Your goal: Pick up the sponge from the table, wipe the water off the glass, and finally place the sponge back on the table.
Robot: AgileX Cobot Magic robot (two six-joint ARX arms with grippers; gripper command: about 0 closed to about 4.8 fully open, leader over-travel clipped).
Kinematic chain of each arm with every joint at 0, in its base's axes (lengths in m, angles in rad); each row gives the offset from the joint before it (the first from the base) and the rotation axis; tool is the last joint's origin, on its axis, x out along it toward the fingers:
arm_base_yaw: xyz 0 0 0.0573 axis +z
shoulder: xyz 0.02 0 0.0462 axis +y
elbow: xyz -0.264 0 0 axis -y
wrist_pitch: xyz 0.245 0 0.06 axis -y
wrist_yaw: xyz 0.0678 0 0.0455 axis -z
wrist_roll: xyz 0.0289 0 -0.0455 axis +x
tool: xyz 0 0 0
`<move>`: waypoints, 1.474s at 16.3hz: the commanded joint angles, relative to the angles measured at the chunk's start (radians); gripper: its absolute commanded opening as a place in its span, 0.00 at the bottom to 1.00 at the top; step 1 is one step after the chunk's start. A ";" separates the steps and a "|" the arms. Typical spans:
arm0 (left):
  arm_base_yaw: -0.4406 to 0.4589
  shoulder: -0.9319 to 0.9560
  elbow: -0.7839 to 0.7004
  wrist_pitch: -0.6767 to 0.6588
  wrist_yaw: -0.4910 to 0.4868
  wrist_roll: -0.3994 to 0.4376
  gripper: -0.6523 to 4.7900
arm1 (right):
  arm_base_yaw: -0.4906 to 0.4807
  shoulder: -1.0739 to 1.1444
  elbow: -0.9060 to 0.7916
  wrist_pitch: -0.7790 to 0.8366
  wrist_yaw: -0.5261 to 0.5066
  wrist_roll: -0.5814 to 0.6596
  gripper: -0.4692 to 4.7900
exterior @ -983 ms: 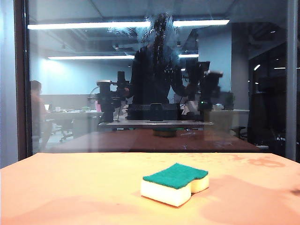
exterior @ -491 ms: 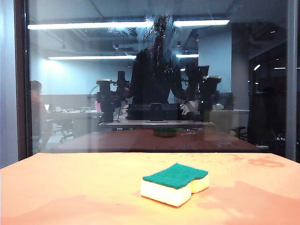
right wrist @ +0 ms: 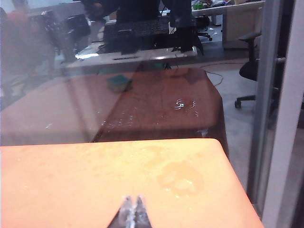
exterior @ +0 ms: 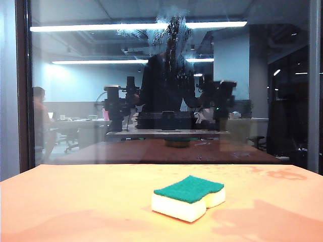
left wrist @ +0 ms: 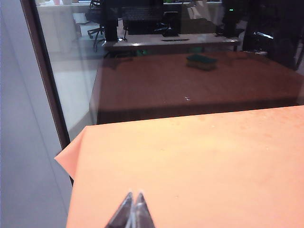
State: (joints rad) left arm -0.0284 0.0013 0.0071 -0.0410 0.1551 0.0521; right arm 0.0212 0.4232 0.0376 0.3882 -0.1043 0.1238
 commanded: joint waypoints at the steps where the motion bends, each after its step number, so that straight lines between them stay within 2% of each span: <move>1: -0.001 0.001 0.003 0.027 0.003 0.001 0.11 | 0.001 -0.143 -0.013 -0.117 0.026 -0.018 0.08; 9: -0.001 0.001 0.003 0.051 0.001 0.001 0.11 | 0.001 -0.423 -0.014 -0.397 0.039 -0.020 0.08; 24: -0.001 0.001 0.003 0.050 -0.001 0.000 0.11 | 0.003 -0.422 -0.014 -0.414 0.039 -0.020 0.08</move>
State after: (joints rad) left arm -0.0284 0.0010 0.0071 -0.0032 0.1528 0.0521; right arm 0.0231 0.0021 0.0193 -0.0410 -0.0708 0.1066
